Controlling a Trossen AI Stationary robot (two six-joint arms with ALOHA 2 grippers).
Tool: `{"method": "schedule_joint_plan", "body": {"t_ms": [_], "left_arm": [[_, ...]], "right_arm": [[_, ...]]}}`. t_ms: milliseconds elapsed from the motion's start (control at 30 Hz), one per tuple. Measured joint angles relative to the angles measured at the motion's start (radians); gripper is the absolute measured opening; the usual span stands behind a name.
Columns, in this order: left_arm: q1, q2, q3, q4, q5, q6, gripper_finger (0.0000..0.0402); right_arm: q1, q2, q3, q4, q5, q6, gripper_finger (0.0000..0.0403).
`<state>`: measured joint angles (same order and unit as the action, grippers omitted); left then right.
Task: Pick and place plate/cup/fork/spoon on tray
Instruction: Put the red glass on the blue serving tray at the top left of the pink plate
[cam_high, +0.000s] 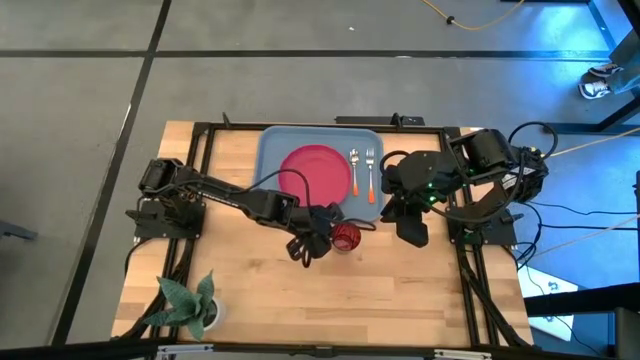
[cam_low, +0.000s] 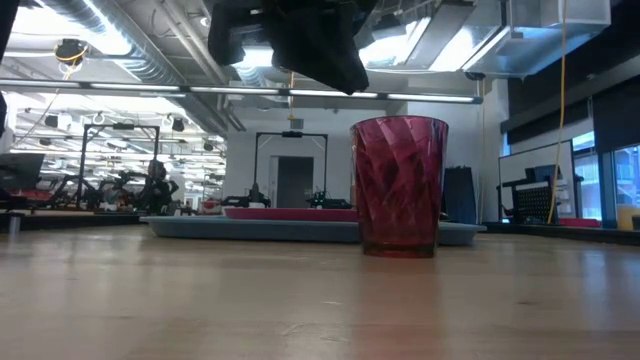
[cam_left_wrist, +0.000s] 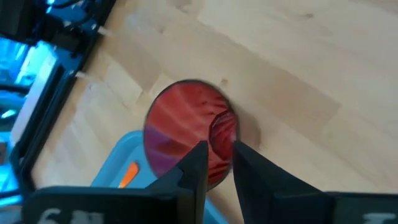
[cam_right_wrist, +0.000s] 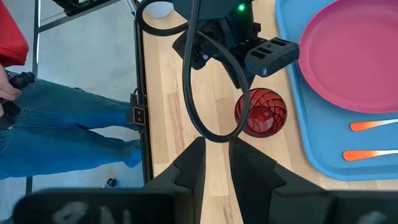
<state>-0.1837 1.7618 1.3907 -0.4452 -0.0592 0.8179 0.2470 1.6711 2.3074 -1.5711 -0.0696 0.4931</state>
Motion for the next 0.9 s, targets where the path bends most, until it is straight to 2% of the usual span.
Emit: {"method": "schedule_joint_plan", "body": {"t_ms": [133,400,900], "left_arm": [[0.011,0.000,0.000,-0.007,0.076,0.004,0.0065],[0.023,0.040,0.000,0.014,0.146,-0.012,0.0063],[0.035,0.045,0.001,0.036,0.141,-0.024,0.0063]], "right_arm": [[0.000,0.000,0.000,0.000,0.000,0.000,0.0076],[0.000,0.000,0.000,0.000,0.000,0.000,0.0076],[0.000,0.001,0.000,0.002,-0.002,-0.001,0.0076]]}}
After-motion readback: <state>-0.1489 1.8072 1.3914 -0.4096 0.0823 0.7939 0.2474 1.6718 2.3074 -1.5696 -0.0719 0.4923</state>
